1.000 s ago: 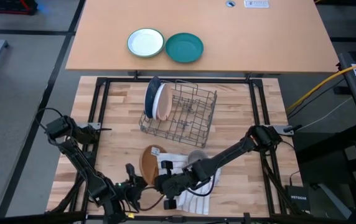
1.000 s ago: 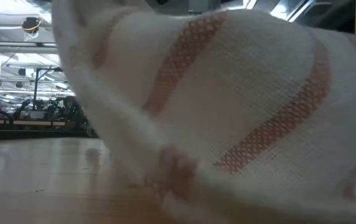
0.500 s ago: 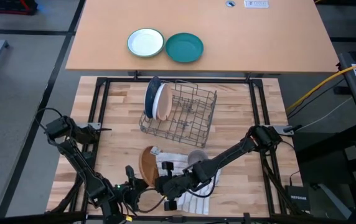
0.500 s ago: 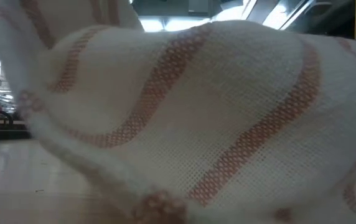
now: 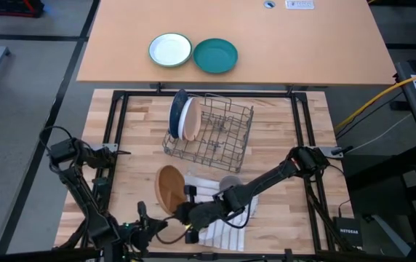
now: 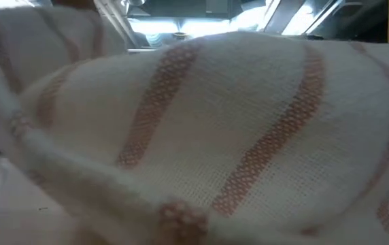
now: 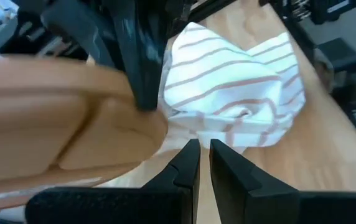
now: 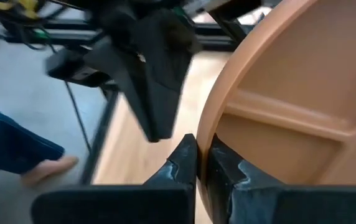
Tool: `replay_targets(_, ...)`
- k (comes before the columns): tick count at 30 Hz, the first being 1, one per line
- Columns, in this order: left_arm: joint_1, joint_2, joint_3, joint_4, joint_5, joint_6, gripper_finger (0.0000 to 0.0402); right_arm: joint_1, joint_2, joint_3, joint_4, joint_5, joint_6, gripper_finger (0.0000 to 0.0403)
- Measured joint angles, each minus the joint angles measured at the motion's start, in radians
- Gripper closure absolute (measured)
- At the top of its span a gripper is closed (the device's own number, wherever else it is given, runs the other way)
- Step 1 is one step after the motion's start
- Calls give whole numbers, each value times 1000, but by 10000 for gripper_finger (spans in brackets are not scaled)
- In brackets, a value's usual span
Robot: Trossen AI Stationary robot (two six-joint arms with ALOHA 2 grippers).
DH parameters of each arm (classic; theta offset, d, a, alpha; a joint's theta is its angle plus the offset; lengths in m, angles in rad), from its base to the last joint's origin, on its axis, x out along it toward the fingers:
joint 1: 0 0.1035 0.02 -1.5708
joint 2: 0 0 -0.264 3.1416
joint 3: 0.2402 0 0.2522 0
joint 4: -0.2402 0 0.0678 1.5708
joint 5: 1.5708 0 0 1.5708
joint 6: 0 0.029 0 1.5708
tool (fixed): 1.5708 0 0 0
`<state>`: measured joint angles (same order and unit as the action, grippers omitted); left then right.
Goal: Sort dishes
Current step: Put the light brown plate into the dish rack
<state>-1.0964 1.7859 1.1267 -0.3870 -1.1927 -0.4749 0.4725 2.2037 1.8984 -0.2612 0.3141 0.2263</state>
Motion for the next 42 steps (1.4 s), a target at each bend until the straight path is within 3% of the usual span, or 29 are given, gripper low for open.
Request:
replay_targets(6,-64,0,-1,-4,0,-57,373,0,-5,0,84,0,-44,389)
replay_targets(13,-122,0,-2,-49,-10,-171,373,2,-68,0,89,79,-120,389)
replay_targets(25,-163,0,-3,-284,-43,-532,373,4,-327,1,-8,337,-403,389)
replay_targets(29,-163,0,-3,-293,-43,-566,373,4,-413,1,-95,461,-441,389)
replay_targets(36,-162,0,-3,-292,-43,-566,373,2,-452,-7,-299,566,-352,389)
replay_targets(42,-162,0,-3,-290,-43,-567,373,-16,-448,-196,-298,568,-155,389)
